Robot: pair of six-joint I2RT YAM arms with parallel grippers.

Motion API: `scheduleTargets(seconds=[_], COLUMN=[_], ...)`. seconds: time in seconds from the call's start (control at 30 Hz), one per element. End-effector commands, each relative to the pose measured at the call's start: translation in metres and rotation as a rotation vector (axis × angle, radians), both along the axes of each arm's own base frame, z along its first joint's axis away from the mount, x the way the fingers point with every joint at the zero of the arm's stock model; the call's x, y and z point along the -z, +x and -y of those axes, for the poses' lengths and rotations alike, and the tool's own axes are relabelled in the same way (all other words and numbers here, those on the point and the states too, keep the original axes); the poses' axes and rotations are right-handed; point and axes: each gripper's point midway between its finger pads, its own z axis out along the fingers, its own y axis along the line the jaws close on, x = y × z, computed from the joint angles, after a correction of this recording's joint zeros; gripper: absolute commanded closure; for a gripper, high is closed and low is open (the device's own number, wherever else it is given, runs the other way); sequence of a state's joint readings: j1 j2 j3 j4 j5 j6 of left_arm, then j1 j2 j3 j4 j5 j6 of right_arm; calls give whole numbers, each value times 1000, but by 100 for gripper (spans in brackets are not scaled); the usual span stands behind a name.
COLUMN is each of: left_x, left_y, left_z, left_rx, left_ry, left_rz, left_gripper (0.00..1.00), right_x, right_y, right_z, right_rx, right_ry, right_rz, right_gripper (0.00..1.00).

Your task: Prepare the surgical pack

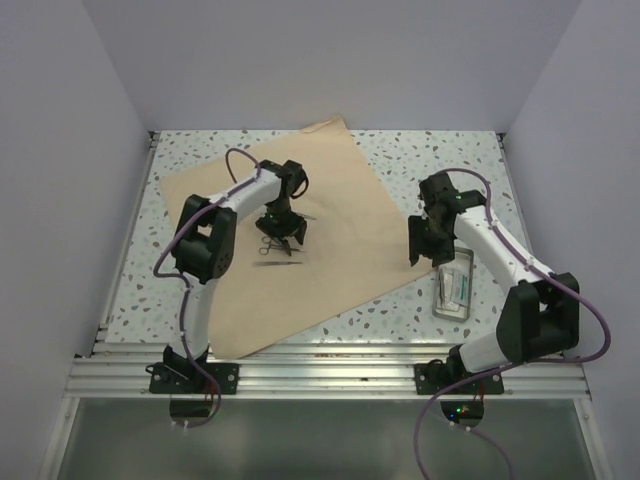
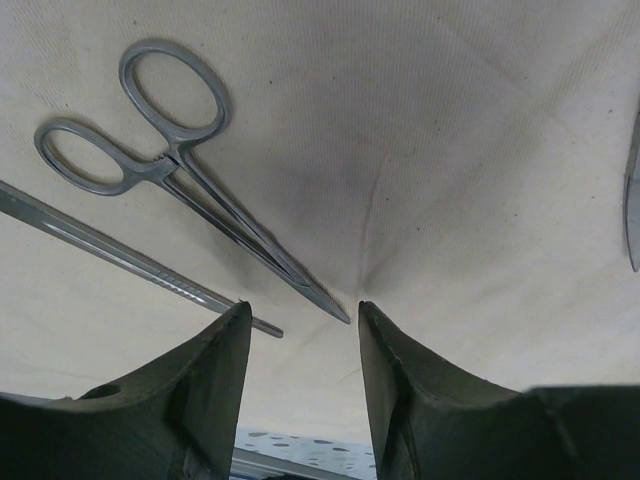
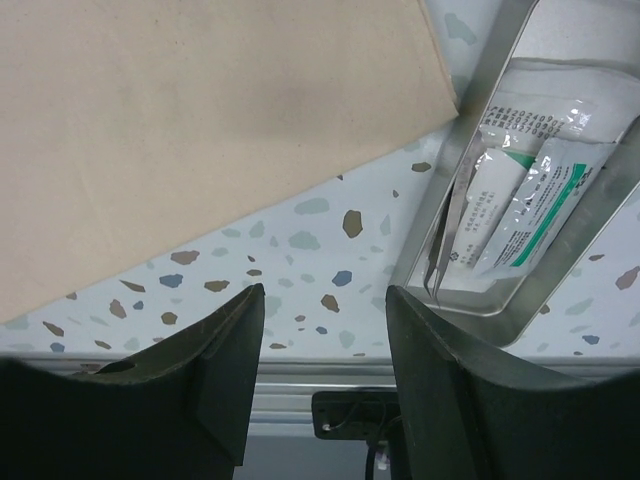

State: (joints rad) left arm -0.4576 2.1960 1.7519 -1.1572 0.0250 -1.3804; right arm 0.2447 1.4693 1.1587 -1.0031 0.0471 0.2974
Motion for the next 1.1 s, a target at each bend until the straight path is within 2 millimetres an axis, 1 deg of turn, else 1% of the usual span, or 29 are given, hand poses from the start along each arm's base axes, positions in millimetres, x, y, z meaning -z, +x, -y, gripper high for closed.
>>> scheduleTargets(seconds=[0.0, 0.17, 0.23, 0.37, 0.4, 0.47, 0.73, 0.8, 0.97, 1.0, 1.03, 1.07], left_x=[8, 16, 19, 21, 21, 22, 24, 20, -1, -12, -13, -19], left_y=[0, -1, 1, 4, 5, 5, 2, 2, 3, 4, -3, 1], left_z=[-5, -10, -12, -16, -15, -13, -13, -11, -6, -3, 1, 7], left_rx=[-56, -76, -82, -90, -87, -86, -65, -56, -12, 11, 33, 51], left_ry=[19, 23, 17, 17, 14, 7, -4, -12, -33, -55, -73, -104], left_rz=[-30, -35, -33, -38, -38, -44, -57, -51, 5, 41, 44, 88], left_gripper=[51, 55, 62, 67, 72, 75, 96, 100, 100, 100, 100, 100], right_x=[-9, -8, -9, -8, -8, -9, -15, -15, -23, -23, -25, -26], right_y=[3, 4, 3, 1, 1, 1, 5, 5, 12, 13, 16, 18], right_z=[-4, -5, -5, -4, -4, -5, -5, -6, -12, -15, -17, -19], right_rx=[-12, -12, -15, -16, -17, -19, -18, -22, -27, -33, -33, -30], right_ry=[31, 34, 38, 35, 34, 34, 34, 32, 48, 59, 64, 66], right_rz=[53, 53, 51, 50, 52, 53, 64, 63, 73, 71, 76, 78], right_gripper=[44, 44, 44, 44, 44, 44, 44, 44, 44, 44, 44, 44])
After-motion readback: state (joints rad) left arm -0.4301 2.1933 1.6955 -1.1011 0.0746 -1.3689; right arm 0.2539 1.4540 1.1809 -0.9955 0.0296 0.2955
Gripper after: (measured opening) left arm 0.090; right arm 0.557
